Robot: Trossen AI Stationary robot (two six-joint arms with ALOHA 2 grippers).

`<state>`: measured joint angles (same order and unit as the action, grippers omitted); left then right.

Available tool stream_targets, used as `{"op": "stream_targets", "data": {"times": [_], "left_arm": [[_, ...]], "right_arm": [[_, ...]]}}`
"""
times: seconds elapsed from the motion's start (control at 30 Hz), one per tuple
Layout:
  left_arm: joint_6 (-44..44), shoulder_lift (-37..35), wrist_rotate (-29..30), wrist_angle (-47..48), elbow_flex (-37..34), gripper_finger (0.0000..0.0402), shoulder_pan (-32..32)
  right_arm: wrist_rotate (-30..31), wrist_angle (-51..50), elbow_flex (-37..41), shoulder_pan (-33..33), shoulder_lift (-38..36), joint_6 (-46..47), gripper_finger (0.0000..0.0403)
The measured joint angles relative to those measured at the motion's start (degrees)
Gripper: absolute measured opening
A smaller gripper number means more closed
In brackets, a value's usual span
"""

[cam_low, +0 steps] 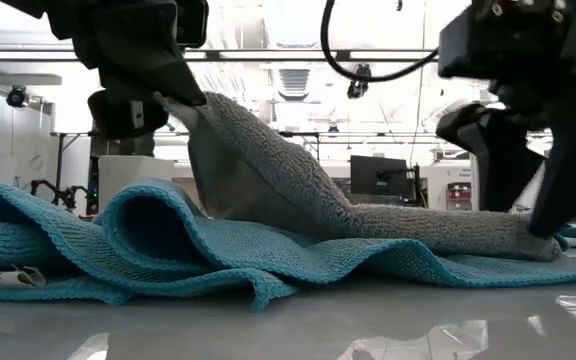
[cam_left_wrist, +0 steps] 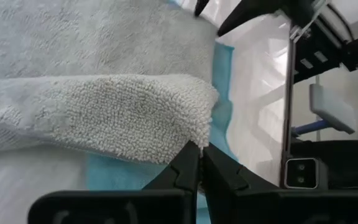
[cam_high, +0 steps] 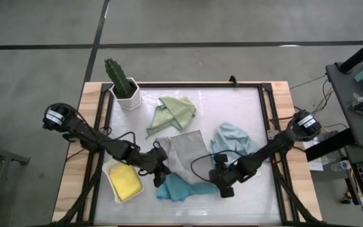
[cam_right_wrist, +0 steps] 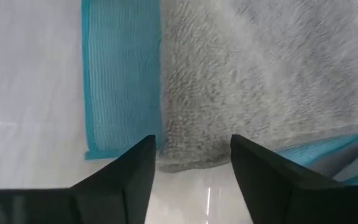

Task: Fold microfiber towels
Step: Fold the gray microfiber towel

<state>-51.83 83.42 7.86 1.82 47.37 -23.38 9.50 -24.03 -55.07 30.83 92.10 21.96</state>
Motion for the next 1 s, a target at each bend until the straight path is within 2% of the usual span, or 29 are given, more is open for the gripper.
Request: {"op": "stream_targets", "data": {"times": [0.2,0.43,0.47,1.0], "left_arm": [[0.2,0.0,0.9,-0.7,0.0,0.0,-0.1],[3.2,0.0,1.9,-1.6,0.0,0.0,-0.3],[3.4,0.0,2.1,-1.6,0.0,0.0,-0.3],[4.3,0.0,3.1,-1.3,-1.0,0.0,-0.4]], "right_arm": [[0.0,0.8,0.0,0.7,1.6,0.8,0.0133],[0.0,2.4,0.1,0.7,2.7,-0.6,0.0023],[0.0,2.5,0.1,0.7,2.7,-0.8,0.0017],[-0.4,-0.3,0.0,0.7,0.5,-3.1,0.0009]]}}
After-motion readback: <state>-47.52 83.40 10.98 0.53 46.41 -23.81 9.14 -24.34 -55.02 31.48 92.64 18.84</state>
